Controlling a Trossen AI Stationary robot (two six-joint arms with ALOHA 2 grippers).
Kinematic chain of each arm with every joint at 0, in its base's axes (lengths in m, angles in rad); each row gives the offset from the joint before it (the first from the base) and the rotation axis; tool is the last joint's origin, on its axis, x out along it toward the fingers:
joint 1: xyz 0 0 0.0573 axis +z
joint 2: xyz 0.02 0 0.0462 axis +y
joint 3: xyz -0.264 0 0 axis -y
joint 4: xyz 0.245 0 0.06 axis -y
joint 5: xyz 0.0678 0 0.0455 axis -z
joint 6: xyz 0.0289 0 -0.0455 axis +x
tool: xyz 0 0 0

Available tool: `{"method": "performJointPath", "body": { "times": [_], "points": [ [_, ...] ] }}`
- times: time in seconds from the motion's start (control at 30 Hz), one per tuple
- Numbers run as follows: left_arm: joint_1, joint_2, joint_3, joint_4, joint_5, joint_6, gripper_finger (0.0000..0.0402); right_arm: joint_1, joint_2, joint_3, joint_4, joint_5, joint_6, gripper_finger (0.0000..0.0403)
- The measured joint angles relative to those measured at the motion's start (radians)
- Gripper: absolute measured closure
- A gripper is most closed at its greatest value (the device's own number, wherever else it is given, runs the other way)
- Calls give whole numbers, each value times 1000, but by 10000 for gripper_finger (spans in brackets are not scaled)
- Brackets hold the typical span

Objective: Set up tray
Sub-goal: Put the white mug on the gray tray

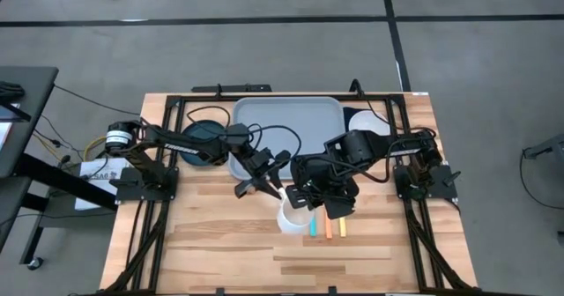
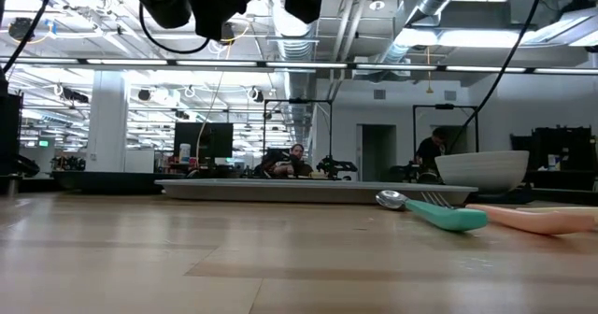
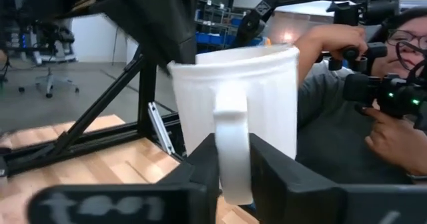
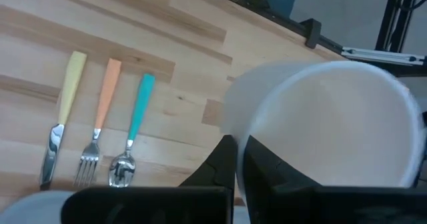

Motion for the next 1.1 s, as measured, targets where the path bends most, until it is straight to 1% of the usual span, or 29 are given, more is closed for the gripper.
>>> {"method": "performJointPath", "body": {
  "times": [0.2,0.3,0.37,0.53,0.7,0.8,0.93,1.03,1.1],
  "points": [
    [15,0,0,2,4,-10,369,0,0,0,-3,1,3,402],
    [16,0,0,7,6,-10,357,0,0,0,12,-3,62,399],
    [16,0,0,11,10,-9,355,0,0,0,27,-6,114,391],
    [17,-1,0,17,20,2,369,0,0,0,52,-11,209,362],
    [29,-1,0,17,35,3,363,0,0,0,66,-5,264,339],
    [41,-2,0,11,36,-4,356,0,0,4,63,6,305,332],
    [59,-2,0,4,40,-8,364,-5,-1,40,54,23,342,328],
    [67,-2,0,-2,52,-11,368,-9,-4,60,42,25,345,326],
    [72,-2,0,-2,56,-22,364,-15,-21,58,45,43,346,326]
  ]
}}
